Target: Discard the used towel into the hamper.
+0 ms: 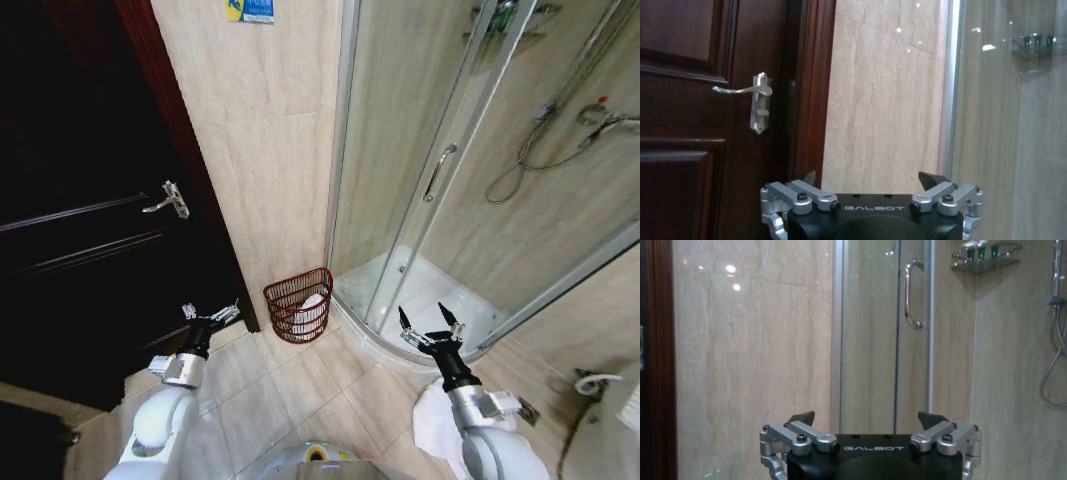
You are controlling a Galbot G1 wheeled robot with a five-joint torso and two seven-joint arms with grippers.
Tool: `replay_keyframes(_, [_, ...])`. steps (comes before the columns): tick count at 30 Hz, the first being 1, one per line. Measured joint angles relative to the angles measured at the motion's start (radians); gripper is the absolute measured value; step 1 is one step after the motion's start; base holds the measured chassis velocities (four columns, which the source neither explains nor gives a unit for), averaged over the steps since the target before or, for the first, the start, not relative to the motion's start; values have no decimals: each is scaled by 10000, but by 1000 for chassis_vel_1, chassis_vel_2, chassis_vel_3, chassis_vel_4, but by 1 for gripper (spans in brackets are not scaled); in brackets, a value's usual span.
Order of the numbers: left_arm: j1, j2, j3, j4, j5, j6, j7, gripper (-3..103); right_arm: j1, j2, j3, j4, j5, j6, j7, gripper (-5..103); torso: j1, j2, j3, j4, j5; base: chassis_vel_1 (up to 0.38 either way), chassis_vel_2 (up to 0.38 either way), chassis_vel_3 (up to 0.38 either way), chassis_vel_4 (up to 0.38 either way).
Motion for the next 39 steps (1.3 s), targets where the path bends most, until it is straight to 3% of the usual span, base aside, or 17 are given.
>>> replay_keyframes(39, [21, -136, 441, -278, 384, 3, 264, 100, 14, 303, -127, -99, -222, 233, -49, 100, 0, 0, 0, -1, 1, 63, -65, -63, 65])
